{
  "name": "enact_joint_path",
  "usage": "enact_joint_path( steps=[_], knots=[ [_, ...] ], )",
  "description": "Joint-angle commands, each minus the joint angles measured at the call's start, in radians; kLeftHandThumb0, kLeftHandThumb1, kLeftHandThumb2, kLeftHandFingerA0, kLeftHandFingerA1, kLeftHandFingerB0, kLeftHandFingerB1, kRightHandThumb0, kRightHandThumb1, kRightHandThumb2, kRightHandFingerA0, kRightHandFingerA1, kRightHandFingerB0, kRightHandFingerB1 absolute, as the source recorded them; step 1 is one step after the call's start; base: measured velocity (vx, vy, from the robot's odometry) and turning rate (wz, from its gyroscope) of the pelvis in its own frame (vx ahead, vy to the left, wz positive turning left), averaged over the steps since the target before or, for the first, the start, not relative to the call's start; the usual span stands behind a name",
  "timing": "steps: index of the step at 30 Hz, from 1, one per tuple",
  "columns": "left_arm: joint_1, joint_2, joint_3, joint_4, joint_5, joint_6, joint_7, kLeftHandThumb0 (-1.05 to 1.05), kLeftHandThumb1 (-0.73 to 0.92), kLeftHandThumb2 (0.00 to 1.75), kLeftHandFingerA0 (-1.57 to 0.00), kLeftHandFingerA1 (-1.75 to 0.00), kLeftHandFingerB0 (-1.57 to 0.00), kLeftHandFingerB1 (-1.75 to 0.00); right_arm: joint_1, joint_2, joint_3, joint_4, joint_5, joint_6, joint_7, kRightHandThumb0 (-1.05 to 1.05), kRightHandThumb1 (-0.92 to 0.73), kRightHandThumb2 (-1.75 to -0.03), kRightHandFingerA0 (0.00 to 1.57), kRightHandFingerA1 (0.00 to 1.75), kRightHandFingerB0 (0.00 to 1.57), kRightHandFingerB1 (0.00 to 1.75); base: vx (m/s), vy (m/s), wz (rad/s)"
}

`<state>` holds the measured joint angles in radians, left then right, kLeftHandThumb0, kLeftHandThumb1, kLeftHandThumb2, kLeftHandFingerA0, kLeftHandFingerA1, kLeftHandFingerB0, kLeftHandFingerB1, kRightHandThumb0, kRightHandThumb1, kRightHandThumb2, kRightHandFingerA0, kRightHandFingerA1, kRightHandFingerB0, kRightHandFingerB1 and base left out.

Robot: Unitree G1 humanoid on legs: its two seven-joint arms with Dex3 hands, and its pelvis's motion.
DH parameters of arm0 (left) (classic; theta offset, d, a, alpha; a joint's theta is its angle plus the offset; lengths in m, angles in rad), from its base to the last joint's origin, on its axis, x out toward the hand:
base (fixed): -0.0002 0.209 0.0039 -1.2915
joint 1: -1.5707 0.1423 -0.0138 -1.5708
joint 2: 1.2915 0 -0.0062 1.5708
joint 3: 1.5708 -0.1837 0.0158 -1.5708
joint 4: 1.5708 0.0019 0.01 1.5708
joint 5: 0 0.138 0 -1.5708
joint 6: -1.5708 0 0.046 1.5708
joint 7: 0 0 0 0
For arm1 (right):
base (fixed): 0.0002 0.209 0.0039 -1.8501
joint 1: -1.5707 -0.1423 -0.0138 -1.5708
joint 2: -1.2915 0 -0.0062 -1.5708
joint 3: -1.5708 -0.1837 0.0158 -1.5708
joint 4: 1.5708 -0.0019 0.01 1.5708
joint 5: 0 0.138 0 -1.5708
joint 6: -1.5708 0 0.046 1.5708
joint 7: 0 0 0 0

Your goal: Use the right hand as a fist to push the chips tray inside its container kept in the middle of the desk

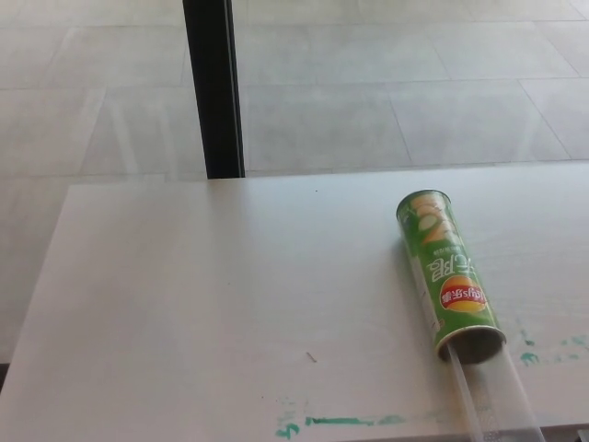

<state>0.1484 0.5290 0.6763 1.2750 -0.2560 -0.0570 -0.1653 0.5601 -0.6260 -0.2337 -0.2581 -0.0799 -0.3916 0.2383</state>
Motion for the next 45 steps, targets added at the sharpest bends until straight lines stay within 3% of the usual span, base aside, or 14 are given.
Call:
enact_joint_path(
  steps=[1, 4, 9, 13, 14, 22, 24, 25, 36, 37, 39, 42, 43, 45],
  knots=[
    [0.013, 0.050, -0.027, 0.012, 0.011, -0.030, 0.008, -1.05, 0.92, 0.92, -0.58, -1.66, -0.34, -1.29, -0.108, -0.152, 0.149, 0.199, -0.651, -0.363, -0.273, -0.68, -0.86, -0.65, 0.85, 1.35, 0.68, 0.57, 0.00, 0.000, 0.00],
    [0.015, 0.050, -0.032, 0.018, 0.017, -0.041, 0.006, -0.72, 0.52, 1.30, -1.18, -1.43, -0.15, -0.82, -0.112, -0.153, 0.164, 0.191, -0.678, -0.377, -0.303, -0.69, -0.88, -0.67, 0.87, 1.34, 0.69, 0.57, 0.00, 0.000, 0.00],
    [0.016, 0.055, -0.033, 0.003, 0.012, -0.026, 0.002, -1.05, 0.92, 0.96, -0.59, -1.71, -0.32, -1.31, -0.101, -0.147, 0.160, 0.184, -0.686, -0.408, -0.334, -0.69, -0.90, -0.67, 0.87, 1.41, 0.70, 0.58, 0.00, 0.000, 0.00],
    [0.008, 0.057, -0.034, 0.014, 0.013, -0.018, 0.008, -0.85, 0.67, 1.42, -1.14, -1.47, 0.00, -0.79, -0.096, -0.142, 0.154, 0.186, -0.680, -0.455, -0.354, -0.68, -0.90, -0.67, 0.87, 1.43, 0.69, 0.60, 0.00, 0.000, 0.00],
    [0.008, 0.058, -0.036, 0.012, 0.015, -0.014, 0.013, -1.05, 0.92, 0.92, -0.59, -1.64, -0.33, -1.28, -0.087, -0.141, 0.147, 0.170, -0.676, -0.456, -0.347, -0.68, -0.89, -0.66, 0.86, 1.43, 0.67, 0.60, 0.00, 0.000, 0.00],
    [0.020, 0.057, -0.043, 0.016, 0.016, -0.039, -0.005, -0.92, 0.65, 1.42, -1.17, -1.51, -0.05, -0.85, -0.058, -0.103, 0.089, 0.136, -0.651, -0.591, -0.386, -0.64, -0.91, -0.67, 0.93, 1.38, 0.70, 0.62, 0.00, 0.000, 0.00],
    [0.017, 0.056, -0.039, 0.014, 0.008, -0.031, 0.004, -1.05, 0.92, 0.92, -0.61, -1.65, -0.33, -1.31, -0.048, -0.095, 0.084, 0.123, -0.659, -0.592, -0.390, -0.66, -0.90, -0.69, 0.92, 1.40, 0.70, 0.63, 0.00, 0.000, 0.00],
    [0.018, 0.056, -0.041, 0.013, 0.009, -0.035, 0.003, -0.83, 0.59, 1.36, -1.19, -1.48, -0.09, -0.83, -0.048, -0.093, 0.084, 0.126, -0.649, -0.607, -0.384, -0.65, -0.91, -0.67, 0.93, 1.39, 0.70, 0.63, 0.00, 0.000, 0.00],
    [0.014, 0.056, -0.057, 0.013, 0.014, -0.042, 0.006, -0.72, 0.51, 1.29, -1.19, -1.42, -0.17, -0.82, -0.057, -0.079, 0.109, 0.120, -0.709, -0.593, -0.400, -0.69, -0.92, -0.70, 0.92, 1.42, 0.72, 0.62, 0.00, 0.000, 0.00],
    [0.009, 0.057, -0.053, 0.015, 0.008, -0.033, 0.010, -1.05, 0.92, 0.90, -0.68, -1.66, -0.35, -1.29, -0.061, -0.075, 0.116, 0.114, -0.730, -0.575, -0.406, -0.68, -0.90, -0.69, 0.92, 1.42, 0.72, 0.58, 0.00, 0.000, 0.00],
    [0.001, 0.058, -0.041, 0.012, -0.009, -0.009, 0.010, -0.85, 0.62, 1.38, -1.21, -1.50, -0.09, -0.84, -0.069, -0.064, 0.128, 0.102, -0.784, -0.538, -0.433, -0.68, -0.89, -0.69, 0.92, 1.40, 0.71, 0.57, 0.00, 0.000, 0.00],
    [0.005, 0.054, -0.040, 0.008, -0.009, -0.029, 0.009, -1.05, 0.92, 0.92, -0.62, -1.67, -0.32, -1.30, -0.096, -0.073, 0.158, 0.096, -0.840, -0.498, -0.435, -0.70, -0.91, -0.68, 0.94, 1.39, 0.70, 0.55, 0.00, 0.000, 0.00],
    [0.007, 0.054, -0.045, 0.006, -0.004, -0.030, 0.010, -0.86, 0.65, 1.41, -1.24, -1.52, -0.07, -0.83, -0.101, -0.074, 0.169, 0.081, -0.869, -0.464, -0.424, -0.71, -0.92, -0.70, 0.93, 1.36, 0.69, 0.55, 0.00, 0.000, 0.00],
    [0.005, 0.057, -0.050, 0.006, 0.001, -0.024, 0.013, -1.05, 0.92, 0.94, -0.60, -1.66, -0.29, -1.29, -0.111, -0.065, 0.190, 0.079, -0.903, -0.426, -0.432, -0.72, -0.92, -0.70, 0.93, 1.37, 0.71, 0.54, 0.00, 0.000, 0.00]
  ],
)
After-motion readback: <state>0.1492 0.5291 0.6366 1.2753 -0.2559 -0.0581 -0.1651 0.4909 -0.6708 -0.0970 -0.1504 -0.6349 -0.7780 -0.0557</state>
